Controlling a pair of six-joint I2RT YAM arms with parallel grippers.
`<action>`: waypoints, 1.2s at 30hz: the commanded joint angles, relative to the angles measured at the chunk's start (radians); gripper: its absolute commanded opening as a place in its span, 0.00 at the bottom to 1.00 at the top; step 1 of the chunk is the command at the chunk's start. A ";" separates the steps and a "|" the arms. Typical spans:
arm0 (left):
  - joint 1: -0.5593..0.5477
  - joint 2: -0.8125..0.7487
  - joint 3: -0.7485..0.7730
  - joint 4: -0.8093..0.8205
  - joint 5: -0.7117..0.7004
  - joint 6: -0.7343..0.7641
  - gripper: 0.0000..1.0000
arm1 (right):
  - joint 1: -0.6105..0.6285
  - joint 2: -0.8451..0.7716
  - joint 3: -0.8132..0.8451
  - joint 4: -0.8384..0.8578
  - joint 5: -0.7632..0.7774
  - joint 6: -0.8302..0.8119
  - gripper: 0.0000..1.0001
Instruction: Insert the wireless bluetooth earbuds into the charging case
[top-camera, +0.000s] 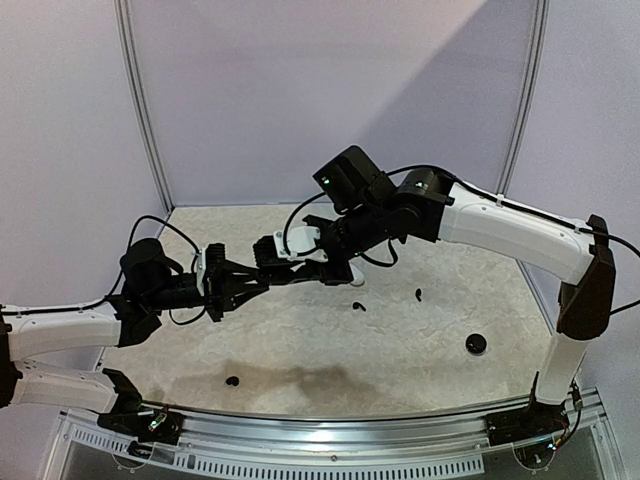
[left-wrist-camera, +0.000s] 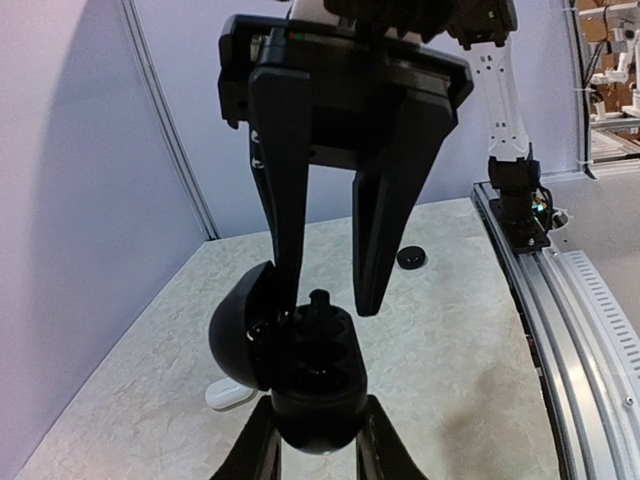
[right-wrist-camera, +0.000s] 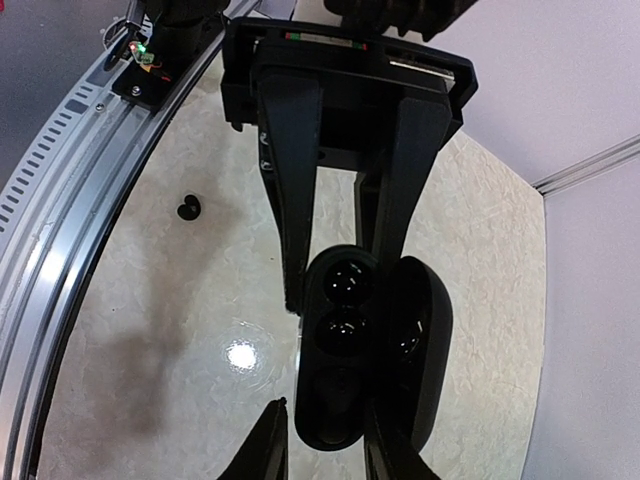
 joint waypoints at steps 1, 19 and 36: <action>-0.019 -0.016 -0.009 0.020 0.028 -0.023 0.00 | -0.003 0.015 0.024 0.035 0.045 0.016 0.28; 0.030 -0.098 -0.052 -0.098 -0.189 -0.356 0.00 | -0.040 -0.126 -0.019 0.171 -0.121 0.142 0.38; 0.348 -0.514 -0.119 -0.463 -0.374 -0.369 0.00 | 0.026 0.373 0.184 0.225 -0.286 0.367 0.85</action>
